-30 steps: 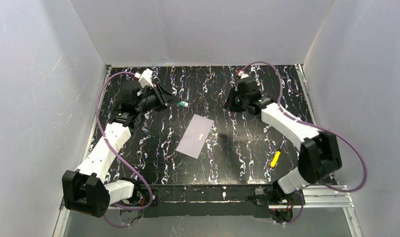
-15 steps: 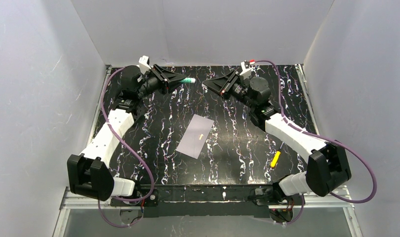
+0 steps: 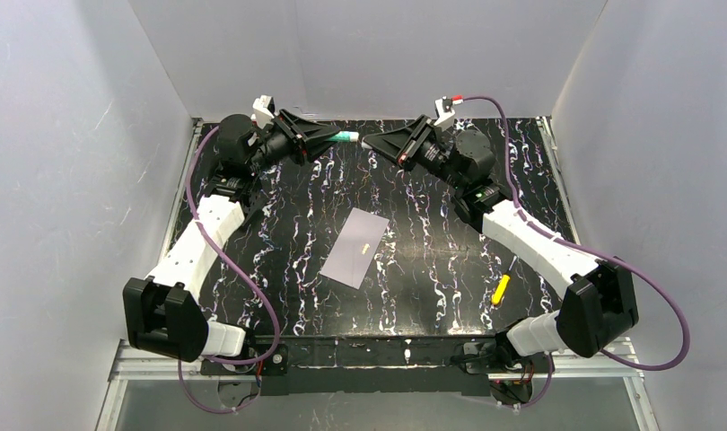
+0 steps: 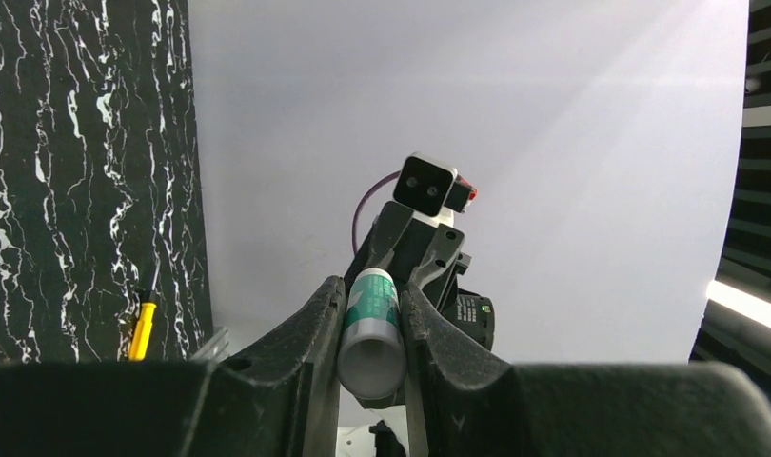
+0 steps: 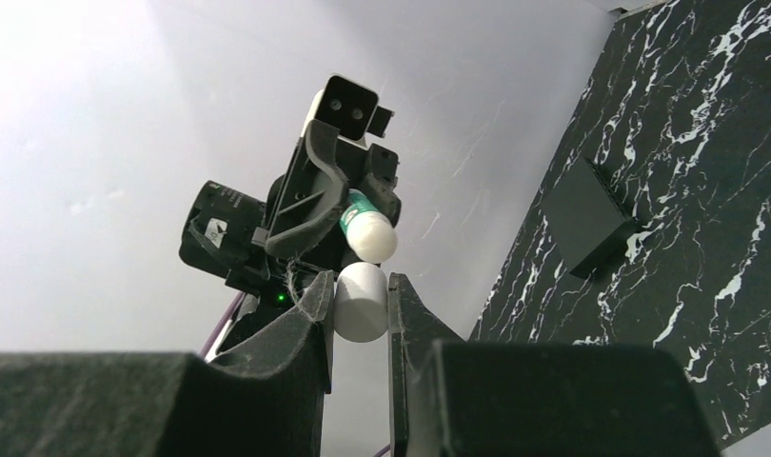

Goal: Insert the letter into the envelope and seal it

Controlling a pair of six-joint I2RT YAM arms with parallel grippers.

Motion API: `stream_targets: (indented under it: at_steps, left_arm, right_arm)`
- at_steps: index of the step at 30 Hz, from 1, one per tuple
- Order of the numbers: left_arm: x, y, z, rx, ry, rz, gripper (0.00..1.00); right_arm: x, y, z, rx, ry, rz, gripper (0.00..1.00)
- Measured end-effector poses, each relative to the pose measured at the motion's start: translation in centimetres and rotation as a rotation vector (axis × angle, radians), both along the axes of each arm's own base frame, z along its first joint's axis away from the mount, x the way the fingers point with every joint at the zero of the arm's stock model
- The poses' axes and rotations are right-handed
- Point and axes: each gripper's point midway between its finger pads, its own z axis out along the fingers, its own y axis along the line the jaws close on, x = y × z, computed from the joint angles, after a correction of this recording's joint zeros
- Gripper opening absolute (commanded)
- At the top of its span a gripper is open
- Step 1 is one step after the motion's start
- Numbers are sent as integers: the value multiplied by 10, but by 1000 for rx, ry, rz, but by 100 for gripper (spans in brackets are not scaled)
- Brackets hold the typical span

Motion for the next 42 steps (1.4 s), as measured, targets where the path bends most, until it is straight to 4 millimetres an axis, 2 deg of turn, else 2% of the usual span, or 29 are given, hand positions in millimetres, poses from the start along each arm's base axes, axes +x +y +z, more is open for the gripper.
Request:
stream_targets:
  at_steps: [8, 20, 28, 42]
  left_arm:
    - [-3, -2, 6, -26, 0, -20, 0]
    - [-9, -6, 24, -110, 11, -66, 0]
    - [-8, -8, 26, -139, 22, -74, 0]
    - [-10, -9, 33, -155, -1, -82, 0]
  right_arm:
    - [2, 0, -4, -18, -1, -13, 5]
    - [1, 1, 21, 100, -26, 1, 6]
    - [0, 0, 30, 137, -34, 9, 6]
    - [4, 1, 24, 116, -36, -12, 6]
